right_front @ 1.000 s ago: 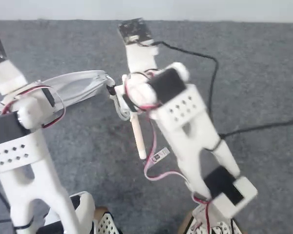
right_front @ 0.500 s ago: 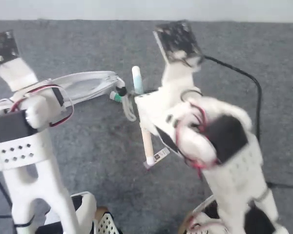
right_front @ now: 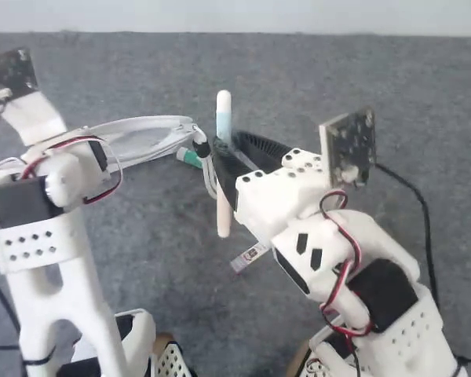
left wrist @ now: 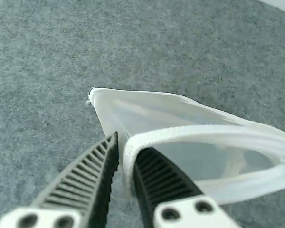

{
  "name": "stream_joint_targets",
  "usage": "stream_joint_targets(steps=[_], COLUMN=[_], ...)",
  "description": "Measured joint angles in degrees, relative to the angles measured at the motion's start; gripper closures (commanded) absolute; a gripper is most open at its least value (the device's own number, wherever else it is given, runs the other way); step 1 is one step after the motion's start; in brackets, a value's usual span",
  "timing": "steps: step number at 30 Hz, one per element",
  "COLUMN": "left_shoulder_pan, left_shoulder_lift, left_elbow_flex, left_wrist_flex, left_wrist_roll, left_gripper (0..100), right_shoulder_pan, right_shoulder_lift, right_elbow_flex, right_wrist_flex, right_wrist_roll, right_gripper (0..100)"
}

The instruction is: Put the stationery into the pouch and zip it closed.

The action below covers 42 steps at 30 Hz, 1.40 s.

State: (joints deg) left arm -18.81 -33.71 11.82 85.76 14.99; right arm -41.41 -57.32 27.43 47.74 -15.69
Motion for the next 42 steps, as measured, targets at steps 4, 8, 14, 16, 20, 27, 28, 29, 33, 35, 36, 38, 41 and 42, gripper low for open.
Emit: stream_joint_targets(steps=[4, 8, 14, 16, 20, 27, 28, 29, 33, 35, 36, 38, 41, 42], left_shoulder_pan=[0.0, 0.0, 0.0, 0.0, 0.0, 0.0, 0.0, 0.0, 0.0, 0.0, 0.0, 0.0, 0.0, 0.0], left_shoulder_lift=[0.0, 0.0, 0.0, 0.0, 0.0, 0.0, 0.0, 0.0, 0.0, 0.0, 0.0, 0.0, 0.0, 0.0], left_elbow_flex=[0.0, 0.0, 0.0, 0.0, 0.0, 0.0, 0.0, 0.0, 0.0, 0.0, 0.0, 0.0, 0.0, 0.0], left_wrist_flex=[0.0, 0.0, 0.0, 0.0, 0.0, 0.0, 0.0, 0.0, 0.0, 0.0, 0.0, 0.0, 0.0, 0.0], left_wrist_roll=[0.0, 0.0, 0.0, 0.0, 0.0, 0.0, 0.0, 0.0, 0.0, 0.0, 0.0, 0.0, 0.0, 0.0], left_gripper=[99, 99, 99, 99, 99, 99, 99, 99, 99, 99, 99, 99, 99, 99], right_shoulder_pan=[0.0, 0.0, 0.0, 0.0, 0.0, 0.0, 0.0, 0.0, 0.0, 0.0, 0.2, 0.1, 0.1, 0.1], right_shoulder_lift=[-2.7, -3.4, -3.4, -3.4, -3.4, -3.4, -3.4, -3.3, 1.1, 5.5, 7.8, 12.0, 18.1, 20.0], right_elbow_flex=[5.6, 10.5, 16.2, 18.4, 21.7, 24.8, 25.1, 25.3, 25.3, 25.4, 25.4, 25.3, 25.3, 25.3], right_wrist_flex=[-8.3, -16.8, -31.8, -37.5, -48.1, -61.5, -63.0, -64.6, -72.2, -76.4, -78.8, -83.2, -87.6, -88.6], right_wrist_roll=[0.0, 0.0, 0.0, 0.0, 0.0, 0.0, 0.0, 0.0, 0.0, 0.0, 0.0, 0.0, 0.0, 0.0], right_gripper=[99.3, 99.3, 99.3, 99.3, 99.3, 99.3, 99.3, 99.3, 99.3, 99.3, 99.3, 99.3, 99.3, 99.3])
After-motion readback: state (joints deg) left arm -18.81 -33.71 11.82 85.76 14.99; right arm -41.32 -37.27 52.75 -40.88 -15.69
